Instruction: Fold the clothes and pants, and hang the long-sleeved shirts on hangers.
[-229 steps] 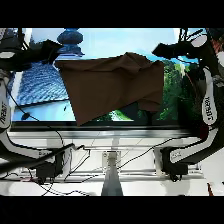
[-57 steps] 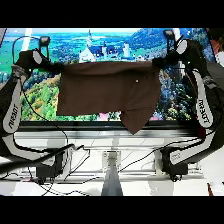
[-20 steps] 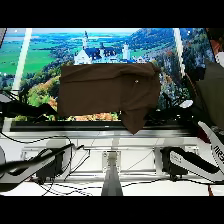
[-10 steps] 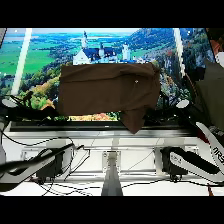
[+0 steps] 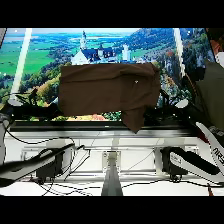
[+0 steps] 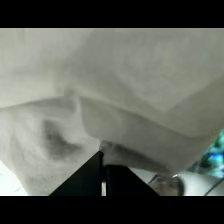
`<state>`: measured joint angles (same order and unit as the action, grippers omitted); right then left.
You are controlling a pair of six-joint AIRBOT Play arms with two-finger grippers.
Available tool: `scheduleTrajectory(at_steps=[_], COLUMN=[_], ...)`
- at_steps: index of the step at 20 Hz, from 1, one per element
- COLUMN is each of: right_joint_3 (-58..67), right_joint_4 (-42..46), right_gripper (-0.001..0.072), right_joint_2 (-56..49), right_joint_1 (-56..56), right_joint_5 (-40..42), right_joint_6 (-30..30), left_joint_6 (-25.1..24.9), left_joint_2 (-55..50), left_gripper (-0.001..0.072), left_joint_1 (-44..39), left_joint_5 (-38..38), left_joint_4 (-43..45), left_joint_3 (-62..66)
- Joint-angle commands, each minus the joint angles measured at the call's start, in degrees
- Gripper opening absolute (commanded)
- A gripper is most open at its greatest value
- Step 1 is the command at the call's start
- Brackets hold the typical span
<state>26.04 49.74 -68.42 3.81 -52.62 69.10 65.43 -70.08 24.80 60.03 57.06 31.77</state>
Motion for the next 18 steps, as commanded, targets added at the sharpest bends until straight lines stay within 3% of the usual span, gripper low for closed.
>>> scheduleTrajectory(at_steps=[1, 3, 7, 9, 11, 14, 18], right_joint_3=[1.6, 4.2, 11.98, 16.87, 21.27, 25.4, 33.81], right_joint_4=[0.37, 0.35, -0.07, -0.81, -3.43, -4.07, -4.04], right_gripper=[0.0012, 0.0012, 0.0012, 0.0012, 0.001, 0.0009, 0.0009], right_joint_2=[1.62, 3.54, 8.98, 11.04, 11.08, 7.8, -4.92], right_joint_1=[0.0, 0.0, 0.0, 0.0, -0.09, -2.89, -6.23], right_joint_5=[-0.61, -2.82, -7.61, -6.6, -0.52, 15.54, 27.65], right_joint_6=[-1.27, -1.27, -1.27, -1.25, -1.01, 0.04, 3.02], left_joint_6=[-2.93, -3.34, -10.03, -10.43, -10.38, -8.41, -4.52], left_joint_2=[-1.07, -1.05, -1.01, -1.03, -1.05, -2.27, -9.4], left_gripper=[0.0017, 0.0017, 0.0017, 0.0016, 0.0013, 0.0012, 0.0011], left_joint_1=[-0.85, -0.85, -0.85, -0.9, -1.7, -6.14, -13.73], left_joint_5=[-1.16, 0.7, 10.12, 9.05, 3.54, -9.97, -25.35], left_joint_4=[-1.31, -2.1, -9.75, -16.31, -21.18, -21.59, -22.03], left_joint_3=[0.87, 3.78, 14.58, 19.23, 22.21, 24.26, 29.35])
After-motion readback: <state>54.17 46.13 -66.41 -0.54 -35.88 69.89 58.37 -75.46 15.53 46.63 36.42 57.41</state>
